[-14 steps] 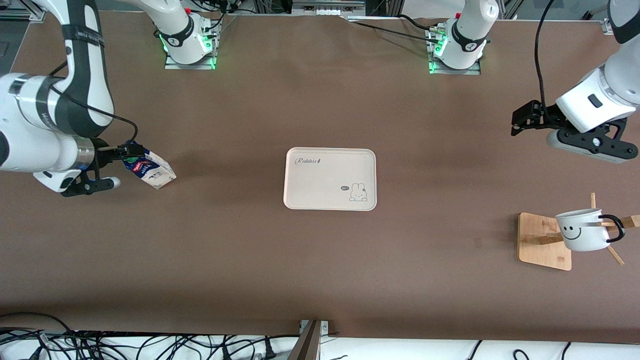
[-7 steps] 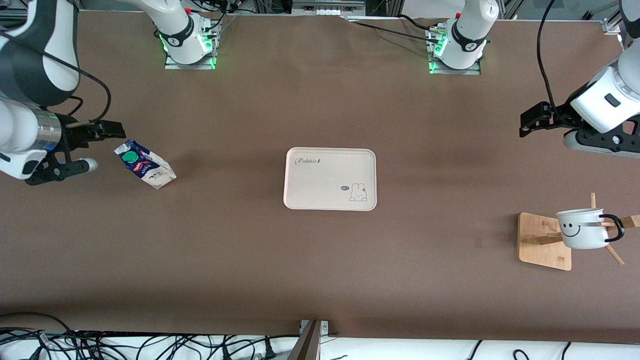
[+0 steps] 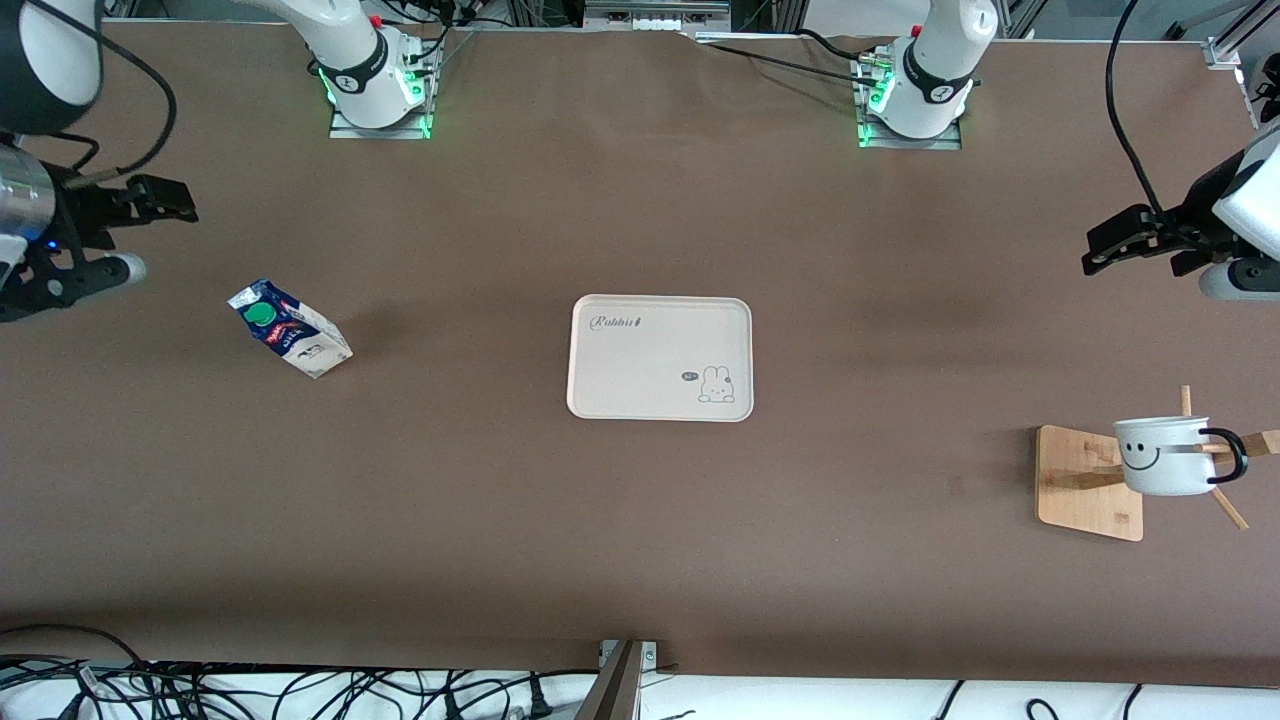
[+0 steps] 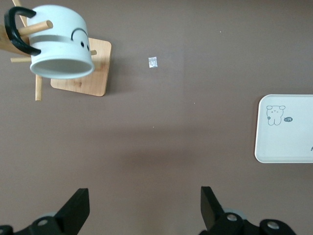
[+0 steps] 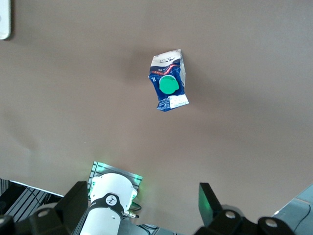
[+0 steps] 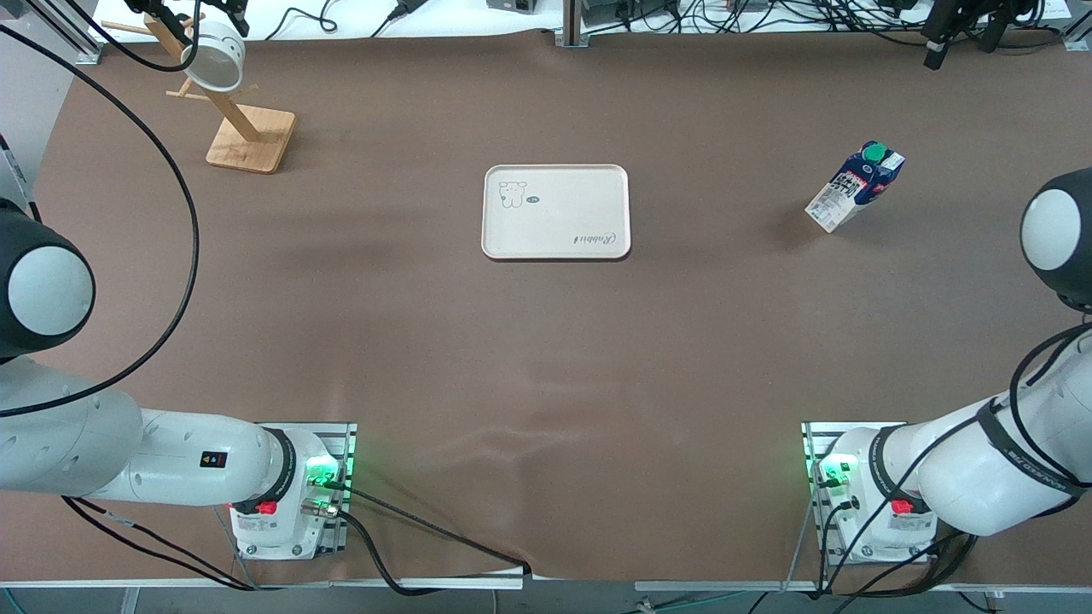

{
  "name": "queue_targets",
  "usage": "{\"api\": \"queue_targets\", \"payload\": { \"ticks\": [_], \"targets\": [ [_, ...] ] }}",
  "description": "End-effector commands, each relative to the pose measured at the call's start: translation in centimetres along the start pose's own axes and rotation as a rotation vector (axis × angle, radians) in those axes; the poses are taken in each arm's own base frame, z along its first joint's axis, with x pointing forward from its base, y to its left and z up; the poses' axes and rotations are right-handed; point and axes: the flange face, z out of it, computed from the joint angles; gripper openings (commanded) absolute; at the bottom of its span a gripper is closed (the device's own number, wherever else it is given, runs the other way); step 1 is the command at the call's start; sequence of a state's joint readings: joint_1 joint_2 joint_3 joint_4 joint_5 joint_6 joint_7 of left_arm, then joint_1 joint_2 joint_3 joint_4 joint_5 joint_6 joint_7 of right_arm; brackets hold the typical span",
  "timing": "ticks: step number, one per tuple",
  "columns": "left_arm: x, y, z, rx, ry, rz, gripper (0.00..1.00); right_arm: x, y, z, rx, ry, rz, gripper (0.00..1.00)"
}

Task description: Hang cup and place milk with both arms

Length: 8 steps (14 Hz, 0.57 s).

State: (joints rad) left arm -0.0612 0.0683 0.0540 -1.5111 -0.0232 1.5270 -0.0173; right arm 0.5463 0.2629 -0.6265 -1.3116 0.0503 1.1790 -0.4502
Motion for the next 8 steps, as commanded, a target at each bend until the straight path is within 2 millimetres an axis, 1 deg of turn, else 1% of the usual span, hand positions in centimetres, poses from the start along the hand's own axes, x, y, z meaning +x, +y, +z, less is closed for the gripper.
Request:
{"api": "queue_targets", "payload": {
  "ticks": [1, 2, 3, 5, 6, 8],
  "targets": [
    [-2.2, 0.2, 0.3, -0.015, -0.06, -0.007, 1.0, -1.2, 0.5, -0.2, 0.019, 0.029, -0.03, 1.0],
    [-2.2, 0.3, 0.1, -0.043, -0.041, -0.007, 1.0, -1.3, 0.3, -0.2, 0.014, 0.043, -0.042, 1.0],
    [-2.2, 0.9, -0.4, -0.052, -0.026, -0.013, 1.0, -1.6, -0.1, 0.0, -0.007, 0.047, -0.03, 1.0],
    [-2.6, 1.4, -1.9, -0.051, 0.008, -0.013, 1.0, -2.4, -0.8, 1.0, -0.011, 0.078, 0.014, 1.0],
    [-2.8, 1.2, -2.3, -0.053, 0.013, -0.052, 1.0, -2.5, -1.7, 1.6, -0.024, 0.1, 0.039, 1.0],
    [-2.9, -0.5, -2.8, -0.071, 0.024, -0.114, 1.0, -2.8, -1.7, 1.9, -0.019, 0.128, 0.053, 1.0]
  ]
}}
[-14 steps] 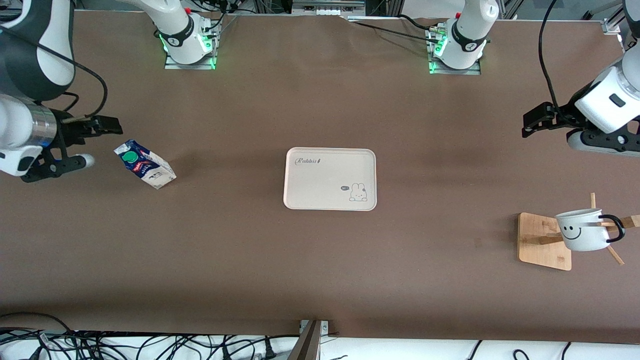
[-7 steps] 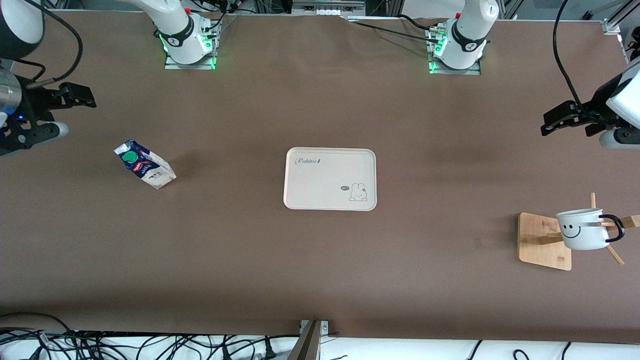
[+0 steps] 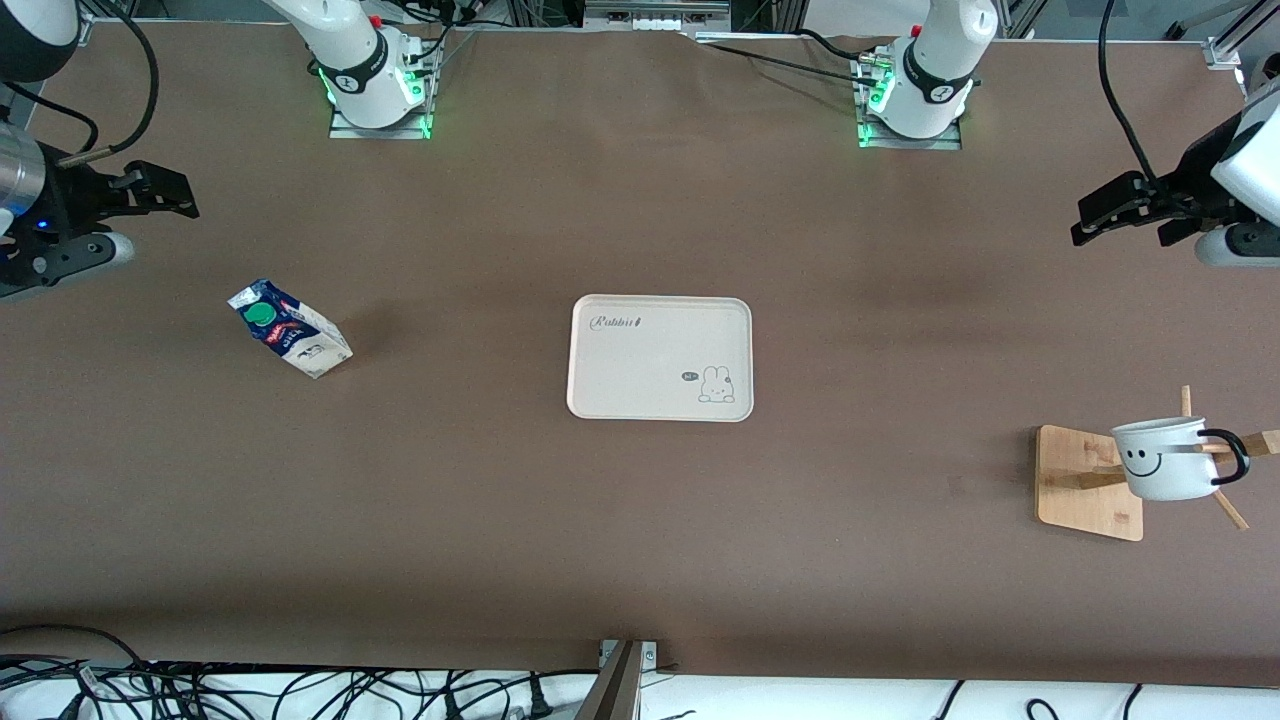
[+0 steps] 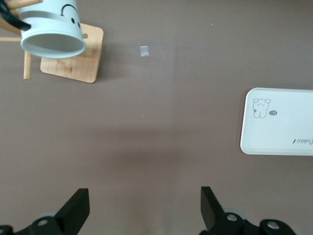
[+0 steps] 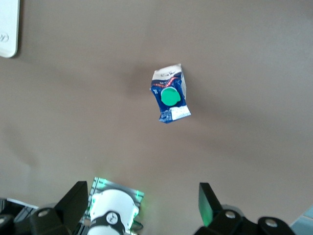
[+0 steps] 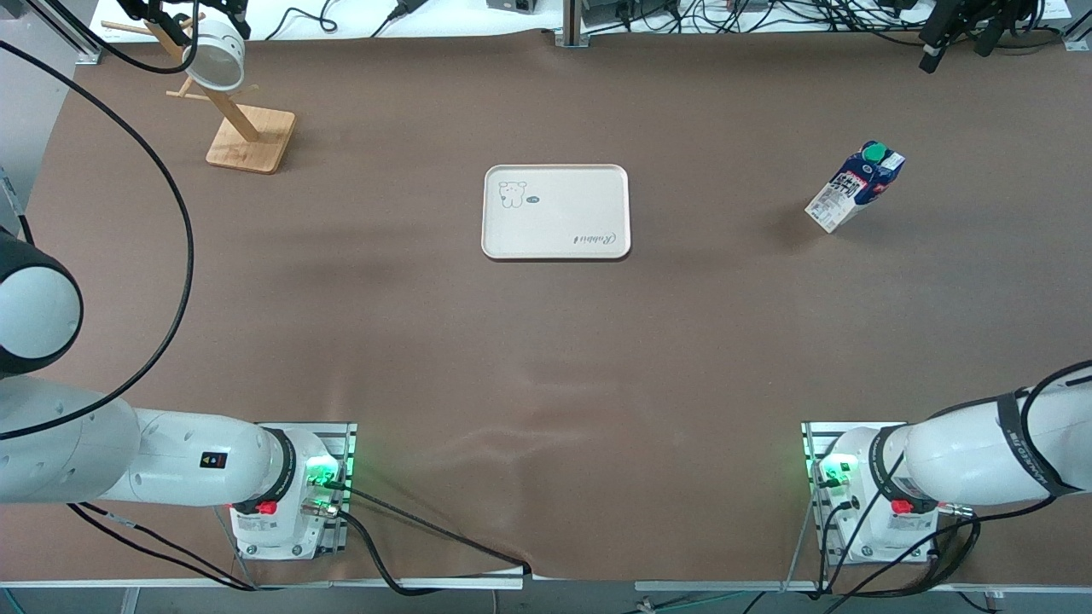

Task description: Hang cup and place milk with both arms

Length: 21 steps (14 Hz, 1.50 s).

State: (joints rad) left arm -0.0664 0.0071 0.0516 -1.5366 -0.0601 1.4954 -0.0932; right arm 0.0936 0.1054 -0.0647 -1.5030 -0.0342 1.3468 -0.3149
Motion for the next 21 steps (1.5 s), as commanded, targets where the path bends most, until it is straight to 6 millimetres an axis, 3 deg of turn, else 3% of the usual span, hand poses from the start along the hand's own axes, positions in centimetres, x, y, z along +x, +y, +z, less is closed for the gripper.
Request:
{"api": "queue_targets", "payload": {
  "ticks": [1, 5, 7, 9, 13, 16, 21],
  "targets": [
    [-0.6, -1.4, -1.2, -0.019, 0.024, -0.056, 1.0, -1.7, -0.4, 0.3, -0.013, 0.046, 0.025, 1.0],
    [-0.7, -0.6, -2.0, -0.018, 0.038, -0.039, 1.0, -1.0, 1.8, -1.4, -0.047, 0.2, 0.061, 1.0],
    [-0.5, -0.7, -1.9, 0.037, 0.048, -0.014, 1.0, -2.3, 1.7, -2.5, -0.049, 0.204, 0.071, 1.0],
    [-0.7, 0.4, -2.0, 0.081, 0.049, 0.168, 1.0, -3.2, 2.2, -1.8, -0.018, 0.142, 0.143, 1.0],
    [-0.8, 0.6, -2.3, 0.055, 0.054, 0.125, 1.0, -2.8, 2.6, -1.8, -0.018, 0.165, 0.203, 1.0],
    [-0.8, 0.7, -2.5, 0.057, 0.042, 0.124, 1.0, -2.7, 4.2, -1.1, -0.012, 0.158, 0.23, 1.0],
    [-1.0, 0.8, -2.4, 0.057, 0.023, 0.099, 1.0, -2.3, 4.2, -1.2, -0.026, 0.173, 0.222, 1.0]
  ]
}}
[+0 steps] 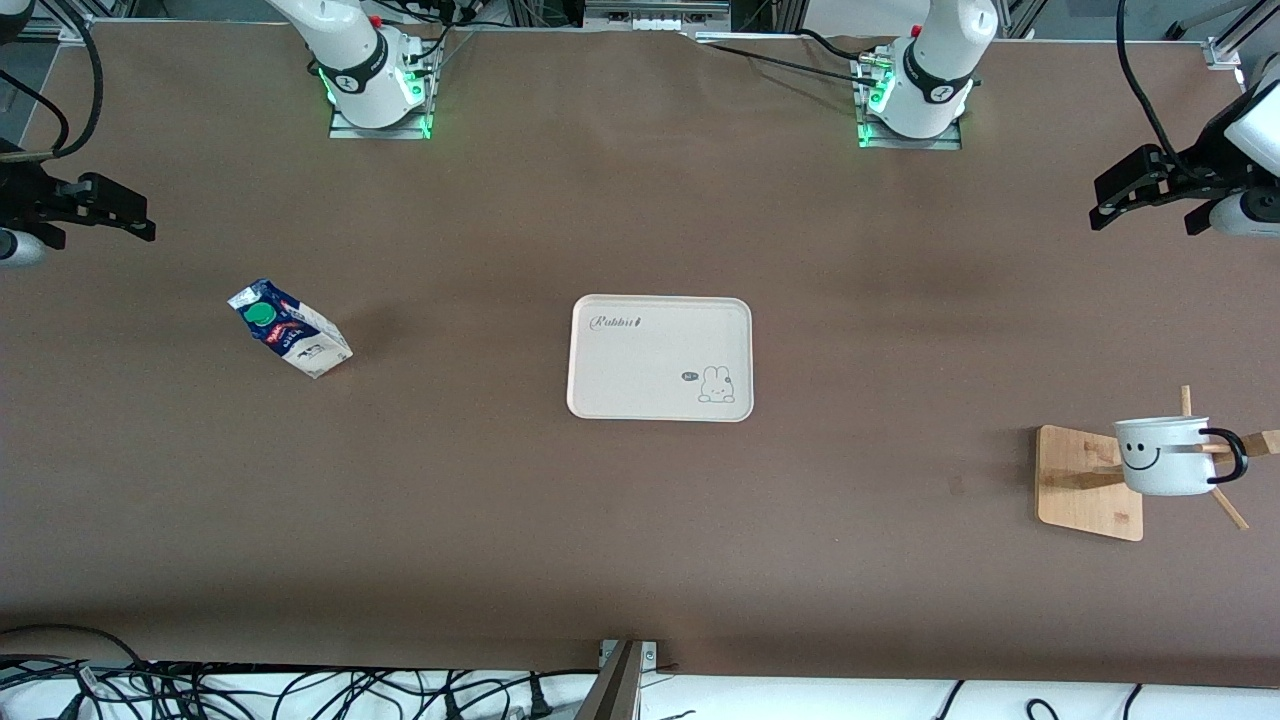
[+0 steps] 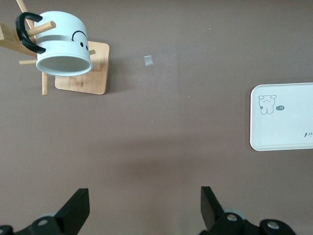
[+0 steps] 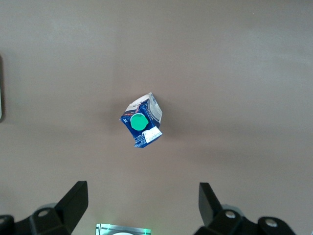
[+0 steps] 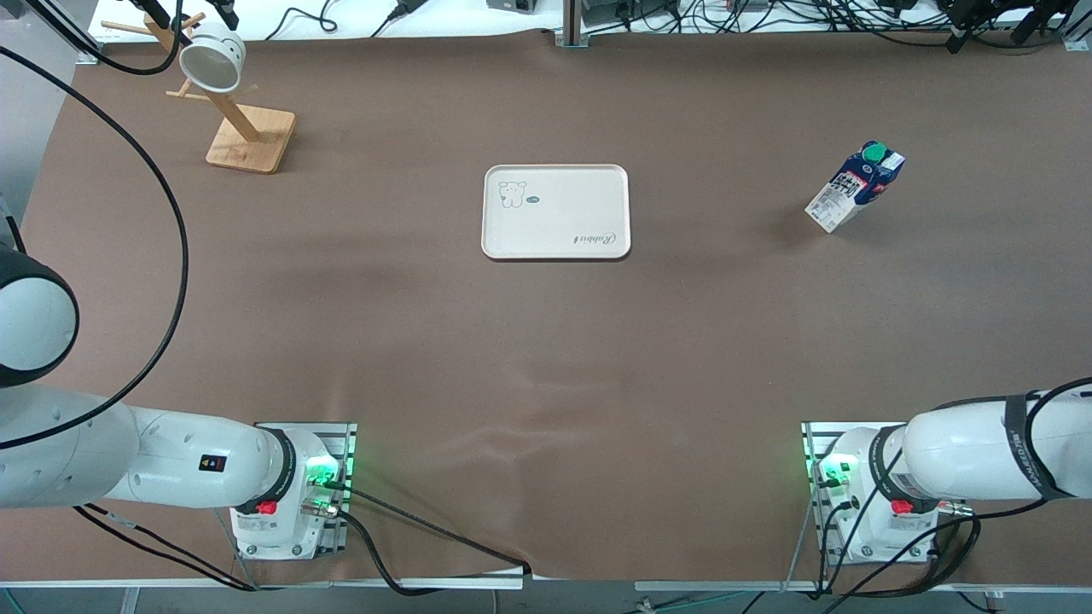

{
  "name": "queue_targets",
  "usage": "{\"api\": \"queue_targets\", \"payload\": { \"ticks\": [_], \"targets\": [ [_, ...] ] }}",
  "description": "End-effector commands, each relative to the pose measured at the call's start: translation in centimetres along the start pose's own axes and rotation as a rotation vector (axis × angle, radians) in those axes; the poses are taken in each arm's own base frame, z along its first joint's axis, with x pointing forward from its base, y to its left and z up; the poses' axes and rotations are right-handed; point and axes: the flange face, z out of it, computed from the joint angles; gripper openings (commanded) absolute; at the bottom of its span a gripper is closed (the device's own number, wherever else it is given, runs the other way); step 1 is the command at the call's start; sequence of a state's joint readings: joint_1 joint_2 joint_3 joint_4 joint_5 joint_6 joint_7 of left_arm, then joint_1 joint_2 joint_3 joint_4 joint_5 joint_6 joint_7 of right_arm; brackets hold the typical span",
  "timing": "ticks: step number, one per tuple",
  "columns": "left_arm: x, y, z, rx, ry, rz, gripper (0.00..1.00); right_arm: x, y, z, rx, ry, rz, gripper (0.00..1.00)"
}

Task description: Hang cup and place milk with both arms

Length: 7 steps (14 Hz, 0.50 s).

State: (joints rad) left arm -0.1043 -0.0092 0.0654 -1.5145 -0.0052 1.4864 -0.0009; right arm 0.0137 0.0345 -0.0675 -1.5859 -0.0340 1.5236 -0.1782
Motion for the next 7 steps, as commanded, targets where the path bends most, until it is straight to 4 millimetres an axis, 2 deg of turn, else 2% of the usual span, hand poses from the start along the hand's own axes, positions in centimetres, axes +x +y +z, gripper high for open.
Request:
{"api": "queue_targets", "payload": {
  "ticks": [1, 7],
  "targets": [
    [-0.3, 0.1, -0.59, 0.004, -0.012, -0.015, 1.0, -0.08, -0.09, -0.15, -0.002, 0.015, 0.006, 1.0],
    [-0.32, 0.18, 0.03, 0.021, -0.043, -0.06, 1.0, -0.28, -0.07, -0.1, 0.004, 0.004, 0.005, 1.0]
  ]
}}
